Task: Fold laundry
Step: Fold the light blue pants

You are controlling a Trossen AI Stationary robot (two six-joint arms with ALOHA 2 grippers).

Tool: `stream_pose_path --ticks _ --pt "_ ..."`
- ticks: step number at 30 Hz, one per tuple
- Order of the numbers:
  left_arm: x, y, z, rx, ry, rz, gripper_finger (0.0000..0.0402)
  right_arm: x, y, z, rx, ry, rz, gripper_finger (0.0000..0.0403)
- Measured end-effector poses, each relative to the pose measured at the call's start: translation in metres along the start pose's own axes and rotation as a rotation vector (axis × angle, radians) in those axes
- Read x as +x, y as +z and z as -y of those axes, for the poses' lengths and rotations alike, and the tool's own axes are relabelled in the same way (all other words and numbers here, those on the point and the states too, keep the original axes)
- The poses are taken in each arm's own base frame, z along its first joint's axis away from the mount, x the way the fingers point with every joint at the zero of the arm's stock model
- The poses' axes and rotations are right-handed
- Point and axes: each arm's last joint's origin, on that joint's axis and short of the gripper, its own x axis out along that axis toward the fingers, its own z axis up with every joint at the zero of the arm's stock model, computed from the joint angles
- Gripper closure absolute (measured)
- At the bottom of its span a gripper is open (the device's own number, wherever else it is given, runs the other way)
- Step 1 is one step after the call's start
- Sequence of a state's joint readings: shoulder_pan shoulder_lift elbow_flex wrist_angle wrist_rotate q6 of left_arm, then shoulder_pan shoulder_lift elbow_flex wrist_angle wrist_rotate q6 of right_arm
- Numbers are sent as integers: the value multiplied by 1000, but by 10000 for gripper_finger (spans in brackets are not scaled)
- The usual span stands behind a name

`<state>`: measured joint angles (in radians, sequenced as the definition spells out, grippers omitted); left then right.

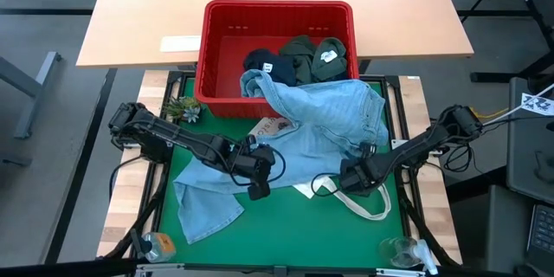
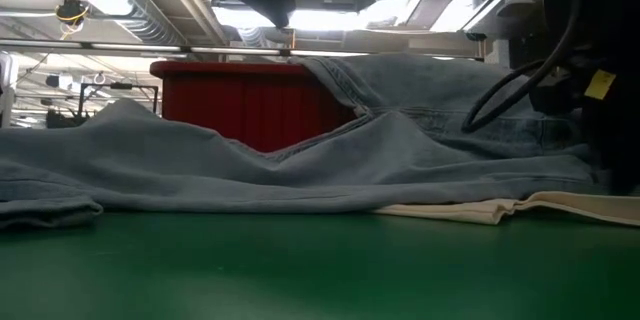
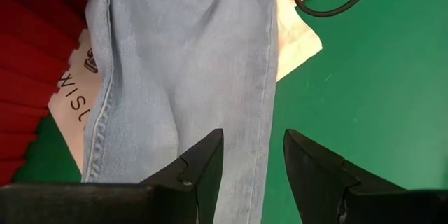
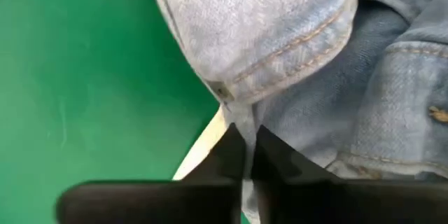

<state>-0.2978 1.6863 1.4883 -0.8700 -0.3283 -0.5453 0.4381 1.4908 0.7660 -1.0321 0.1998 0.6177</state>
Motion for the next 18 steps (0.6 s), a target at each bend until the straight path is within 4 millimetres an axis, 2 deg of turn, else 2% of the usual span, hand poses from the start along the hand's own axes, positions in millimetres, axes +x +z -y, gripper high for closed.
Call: stream_pose_path --ticks 5,9,13,18 --pt "-1 -2 4 10 -7 0 257 -24 2 1 -25 48 -57 375" --pt "-3 -5 8 22 -15 0 257 -52 3 1 -29 158 -42 395" --pt "-5 -7 12 34 -24 -1 257 -75 -4 -7 -76 314 -34 389" --pt "-7 -11 18 51 -35 -1 257 -93 -19 -25 -181 453 -67 396"
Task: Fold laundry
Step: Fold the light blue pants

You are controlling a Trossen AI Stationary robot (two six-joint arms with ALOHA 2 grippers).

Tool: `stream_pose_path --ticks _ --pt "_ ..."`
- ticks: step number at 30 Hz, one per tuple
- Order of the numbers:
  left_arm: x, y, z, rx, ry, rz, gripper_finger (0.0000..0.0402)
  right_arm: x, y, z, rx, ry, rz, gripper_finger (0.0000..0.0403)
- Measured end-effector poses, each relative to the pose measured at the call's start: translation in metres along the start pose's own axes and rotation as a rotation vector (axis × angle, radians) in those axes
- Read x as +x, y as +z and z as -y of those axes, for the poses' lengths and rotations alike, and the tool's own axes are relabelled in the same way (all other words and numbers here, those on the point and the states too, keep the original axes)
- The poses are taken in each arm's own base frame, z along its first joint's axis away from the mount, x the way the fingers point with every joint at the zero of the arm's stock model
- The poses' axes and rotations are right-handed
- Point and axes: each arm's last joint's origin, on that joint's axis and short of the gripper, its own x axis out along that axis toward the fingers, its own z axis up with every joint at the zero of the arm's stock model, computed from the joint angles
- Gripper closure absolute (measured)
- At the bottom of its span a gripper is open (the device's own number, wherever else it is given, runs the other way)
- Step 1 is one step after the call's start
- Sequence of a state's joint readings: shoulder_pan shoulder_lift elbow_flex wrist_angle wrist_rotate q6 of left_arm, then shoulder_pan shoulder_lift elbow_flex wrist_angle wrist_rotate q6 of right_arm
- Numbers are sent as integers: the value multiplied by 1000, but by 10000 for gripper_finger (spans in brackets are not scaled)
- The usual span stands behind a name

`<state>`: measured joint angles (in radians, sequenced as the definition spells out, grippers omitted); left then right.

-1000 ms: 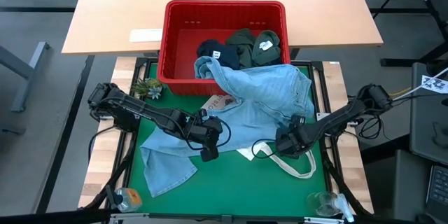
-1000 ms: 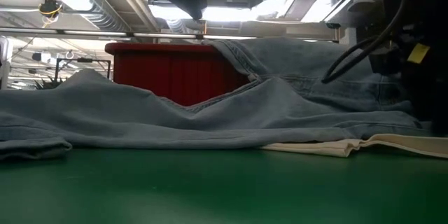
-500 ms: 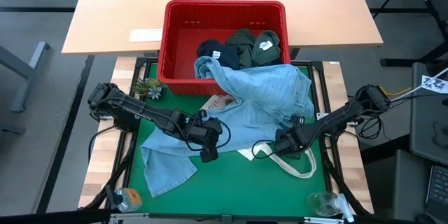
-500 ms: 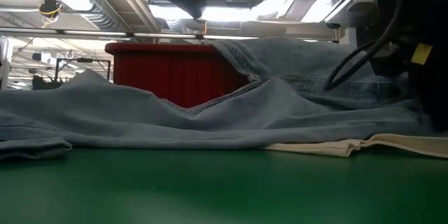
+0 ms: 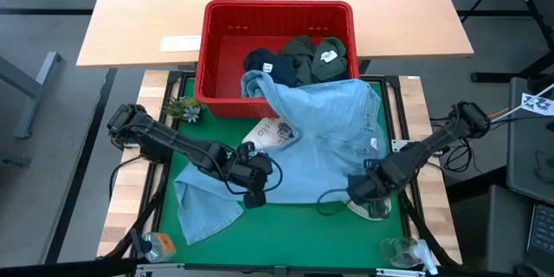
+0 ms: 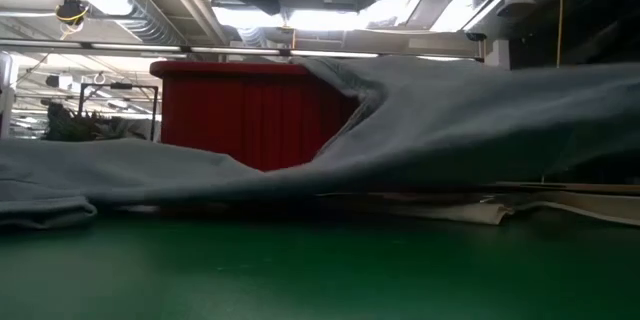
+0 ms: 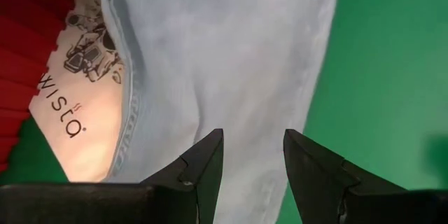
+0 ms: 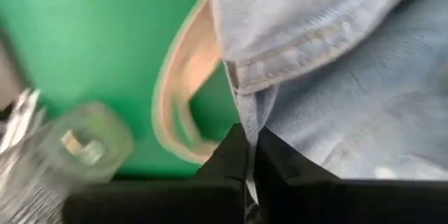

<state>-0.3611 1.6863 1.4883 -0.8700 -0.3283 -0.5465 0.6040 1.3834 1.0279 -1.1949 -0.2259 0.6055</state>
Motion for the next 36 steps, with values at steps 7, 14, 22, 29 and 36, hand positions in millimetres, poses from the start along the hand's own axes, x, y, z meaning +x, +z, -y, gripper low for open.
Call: stream_pose_path --ticks 7,14,22,29,36 --pt "-3 -5 9 24 -18 1 257 7 -9 -28 -98 84 20 386" --pt "-8 -12 21 31 -47 5 257 10 -21 -35 -9 66 -33 389" --pt "-17 -30 38 -2 -127 -96 257 19 -25 -32 26 70 -93 391" --pt "-28 -54 50 -111 -81 -190 257 21 -26 -30 31 62 -103 369" --pt "-40 -77 61 -246 -25 -255 257 21 -26 -30 31 61 -101 343"
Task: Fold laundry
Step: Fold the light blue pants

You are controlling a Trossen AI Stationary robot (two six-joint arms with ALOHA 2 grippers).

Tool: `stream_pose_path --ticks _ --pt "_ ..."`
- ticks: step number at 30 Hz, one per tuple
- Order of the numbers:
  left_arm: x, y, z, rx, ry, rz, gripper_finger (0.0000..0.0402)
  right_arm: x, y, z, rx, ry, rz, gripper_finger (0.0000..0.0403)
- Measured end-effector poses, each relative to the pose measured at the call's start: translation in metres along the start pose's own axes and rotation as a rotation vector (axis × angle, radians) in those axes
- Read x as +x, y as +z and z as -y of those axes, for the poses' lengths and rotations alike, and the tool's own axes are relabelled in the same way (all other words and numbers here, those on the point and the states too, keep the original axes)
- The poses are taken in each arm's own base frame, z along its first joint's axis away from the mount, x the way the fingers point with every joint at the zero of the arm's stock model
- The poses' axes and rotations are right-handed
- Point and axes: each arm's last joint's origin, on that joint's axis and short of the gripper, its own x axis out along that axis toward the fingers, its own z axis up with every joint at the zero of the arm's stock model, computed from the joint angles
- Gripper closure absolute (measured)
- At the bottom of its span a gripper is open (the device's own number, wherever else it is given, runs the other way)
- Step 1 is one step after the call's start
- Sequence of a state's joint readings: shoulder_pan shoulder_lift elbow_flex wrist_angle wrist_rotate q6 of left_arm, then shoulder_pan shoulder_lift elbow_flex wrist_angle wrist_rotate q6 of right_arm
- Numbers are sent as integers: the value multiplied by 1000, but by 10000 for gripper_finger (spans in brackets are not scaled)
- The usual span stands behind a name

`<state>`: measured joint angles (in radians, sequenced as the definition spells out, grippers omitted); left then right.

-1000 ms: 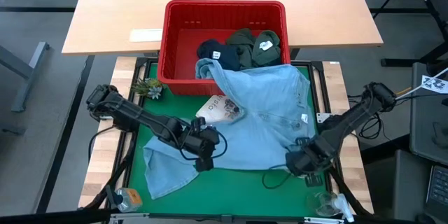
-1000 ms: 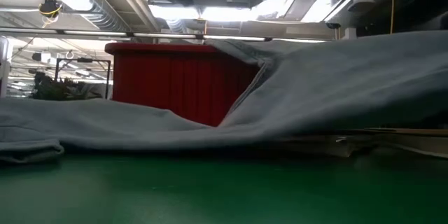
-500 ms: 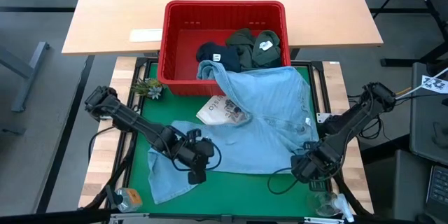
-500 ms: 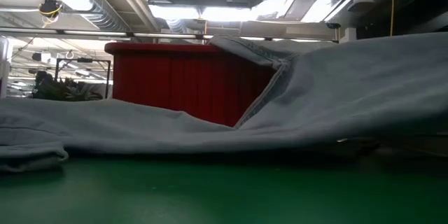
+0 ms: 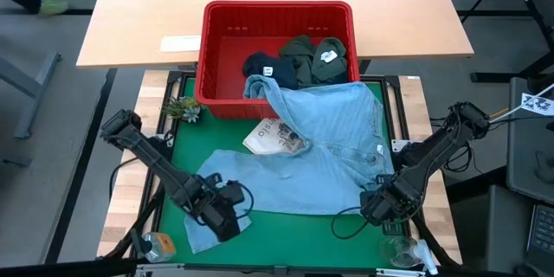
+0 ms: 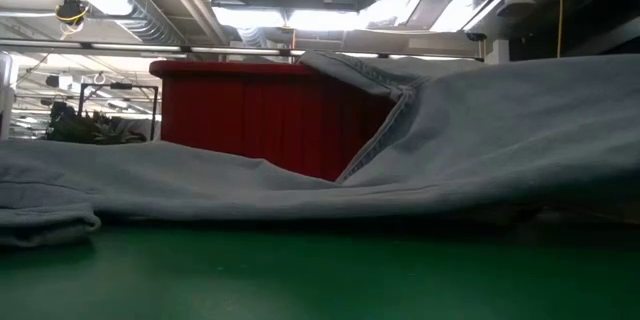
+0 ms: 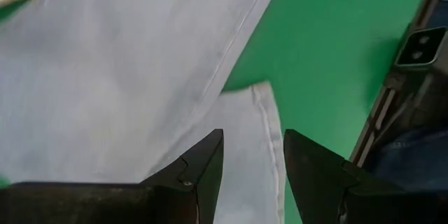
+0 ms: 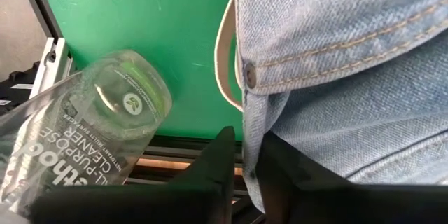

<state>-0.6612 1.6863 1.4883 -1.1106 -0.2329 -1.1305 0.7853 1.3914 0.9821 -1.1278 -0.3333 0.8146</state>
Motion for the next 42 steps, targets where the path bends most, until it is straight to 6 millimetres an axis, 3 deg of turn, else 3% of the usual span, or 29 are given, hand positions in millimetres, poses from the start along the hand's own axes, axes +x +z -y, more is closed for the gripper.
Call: stream_pose_path --ticks 10,16,20,32,42 --pt "-9 -36 1 -158 101 -52 257 0 0 0 1 -4 -2 252" --pt "-14 -51 -4 -220 195 -29 257 -3 -4 0 -17 54 -46 242" --pt "-17 -58 -8 -246 254 -25 257 -16 -7 -3 -33 72 -6 245" --pt "24 -86 -32 -289 420 -87 257 -75 -10 -16 -224 6 374 246" --pt "51 -102 -58 -270 553 -151 257 -83 -2 -19 -332 -100 556 246"
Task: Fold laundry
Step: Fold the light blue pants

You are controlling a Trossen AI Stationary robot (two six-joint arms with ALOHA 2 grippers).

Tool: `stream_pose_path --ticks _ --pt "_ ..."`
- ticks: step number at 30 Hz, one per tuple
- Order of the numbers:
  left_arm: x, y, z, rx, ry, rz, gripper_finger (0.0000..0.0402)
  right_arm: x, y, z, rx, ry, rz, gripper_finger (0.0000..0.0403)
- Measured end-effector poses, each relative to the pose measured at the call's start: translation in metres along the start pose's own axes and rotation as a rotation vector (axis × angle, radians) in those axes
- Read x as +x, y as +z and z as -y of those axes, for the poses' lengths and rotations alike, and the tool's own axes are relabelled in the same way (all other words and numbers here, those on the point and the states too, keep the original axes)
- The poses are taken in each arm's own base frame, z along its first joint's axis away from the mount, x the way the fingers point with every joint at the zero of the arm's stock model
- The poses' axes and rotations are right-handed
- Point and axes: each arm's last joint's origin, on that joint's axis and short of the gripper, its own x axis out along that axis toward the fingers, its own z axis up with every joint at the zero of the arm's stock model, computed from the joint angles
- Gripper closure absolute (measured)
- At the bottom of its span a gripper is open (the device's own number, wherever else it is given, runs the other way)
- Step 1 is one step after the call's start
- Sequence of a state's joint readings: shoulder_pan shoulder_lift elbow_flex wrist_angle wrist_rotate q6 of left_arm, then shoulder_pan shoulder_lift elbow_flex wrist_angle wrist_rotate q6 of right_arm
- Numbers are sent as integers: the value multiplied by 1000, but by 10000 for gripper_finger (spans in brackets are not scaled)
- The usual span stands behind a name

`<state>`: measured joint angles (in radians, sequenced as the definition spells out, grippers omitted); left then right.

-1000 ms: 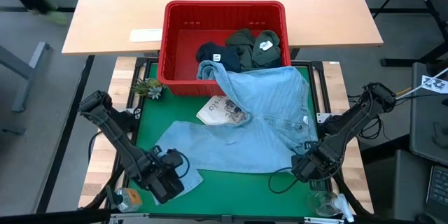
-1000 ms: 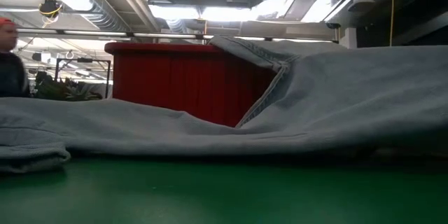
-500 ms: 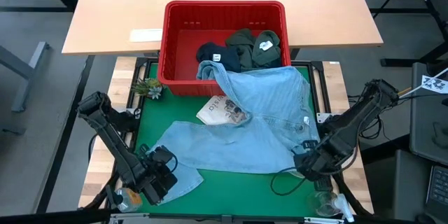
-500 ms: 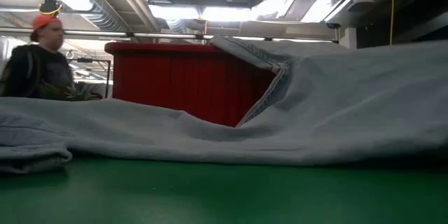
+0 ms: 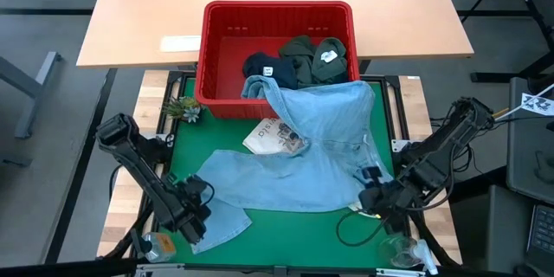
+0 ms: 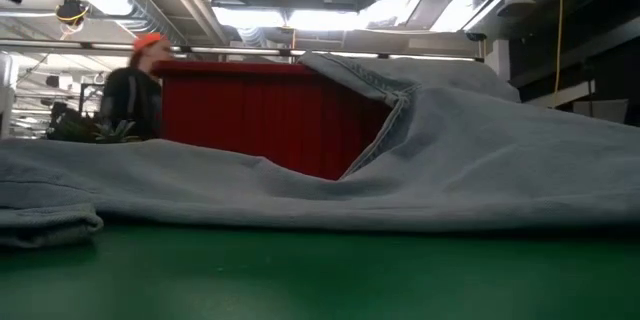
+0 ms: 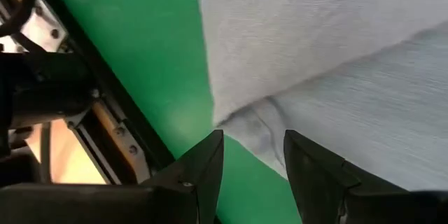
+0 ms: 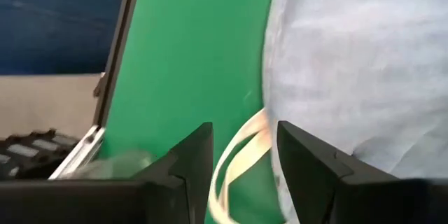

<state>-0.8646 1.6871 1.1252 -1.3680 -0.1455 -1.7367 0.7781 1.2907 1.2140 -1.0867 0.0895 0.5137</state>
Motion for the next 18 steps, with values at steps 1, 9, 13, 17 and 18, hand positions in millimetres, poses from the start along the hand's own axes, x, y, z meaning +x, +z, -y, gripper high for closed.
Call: stream_pose_path --ticks 1,9,13,17,18 --pt "3 0 -1 1 7 2 257 0 2 2 6 -7 9 246" --pt "16 -2 1 22 -10 0 257 2 14 20 37 -30 46 246" --pt "29 -5 5 62 -63 -3 257 2 19 30 32 -27 48 246" --pt "43 -6 -2 20 -9 5 257 2 22 39 25 -24 44 246" --pt "46 -6 -4 4 4 8 257 2 22 41 31 -23 43 246"
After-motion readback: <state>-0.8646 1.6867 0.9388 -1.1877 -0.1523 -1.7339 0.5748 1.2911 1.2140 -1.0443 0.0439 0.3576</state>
